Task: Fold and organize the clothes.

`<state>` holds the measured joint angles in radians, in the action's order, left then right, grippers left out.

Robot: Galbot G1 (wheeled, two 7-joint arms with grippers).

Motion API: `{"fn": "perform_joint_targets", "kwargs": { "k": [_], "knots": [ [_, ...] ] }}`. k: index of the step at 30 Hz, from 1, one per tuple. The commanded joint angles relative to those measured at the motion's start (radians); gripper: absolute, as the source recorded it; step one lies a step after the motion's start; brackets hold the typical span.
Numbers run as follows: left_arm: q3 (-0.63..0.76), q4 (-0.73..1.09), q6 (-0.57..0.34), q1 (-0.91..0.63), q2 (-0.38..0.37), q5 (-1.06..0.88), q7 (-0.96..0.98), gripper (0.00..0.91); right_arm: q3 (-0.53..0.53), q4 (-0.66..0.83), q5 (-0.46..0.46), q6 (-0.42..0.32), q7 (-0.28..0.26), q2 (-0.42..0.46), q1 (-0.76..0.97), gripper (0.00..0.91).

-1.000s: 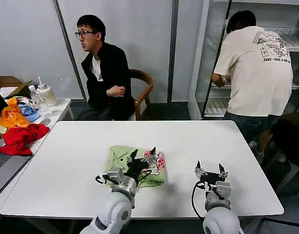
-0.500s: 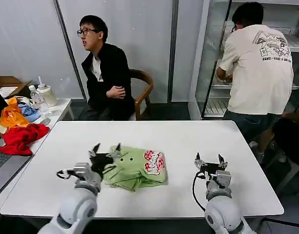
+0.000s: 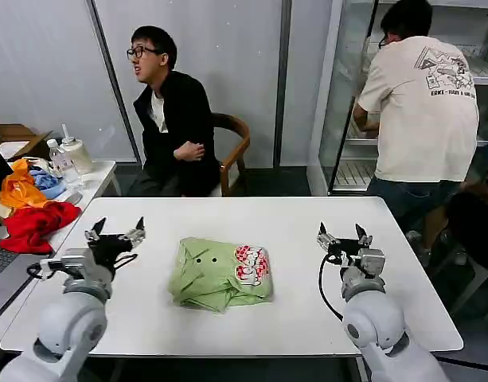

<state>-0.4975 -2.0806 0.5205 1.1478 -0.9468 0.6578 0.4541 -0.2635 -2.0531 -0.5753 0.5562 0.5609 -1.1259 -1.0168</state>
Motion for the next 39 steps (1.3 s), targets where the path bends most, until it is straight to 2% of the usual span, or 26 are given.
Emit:
{"fn": "perform_joint_targets", "kwargs": {
  "k": [1, 4, 8, 17, 39],
  "knots": [
    [-0.149, 0.022, 0.022, 0.044, 0.046, 0.078, 0.009, 0.907, 0.009, -0.009, -0.028, 0.023, -0.012, 0.027, 0.068, 0.907],
    [-0.145, 0.022, 0.022, 0.049, 0.038, 0.077, 0.010, 0.907, 0.010, -0.010, -0.028, 0.022, -0.022, 0.027, 0.064, 0.907],
    [-0.128, 0.021, 0.021, 0.046, 0.025, 0.072, 0.011, 0.907, 0.014, -0.012, -0.063, 0.021, 0.007, 0.022, 0.057, 0.907],
    [-0.115, 0.041, 0.020, 0.049, 0.018, 0.067, 0.010, 0.907, 0.001, -0.006, -0.070, 0.021, 0.015, 0.033, 0.032, 0.907],
    [-0.113, 0.081, 0.010, 0.046, 0.017, 0.070, 0.002, 0.907, 0.004, 0.011, -0.074, 0.021, 0.009, 0.027, 0.024, 0.907]
  ]
}}
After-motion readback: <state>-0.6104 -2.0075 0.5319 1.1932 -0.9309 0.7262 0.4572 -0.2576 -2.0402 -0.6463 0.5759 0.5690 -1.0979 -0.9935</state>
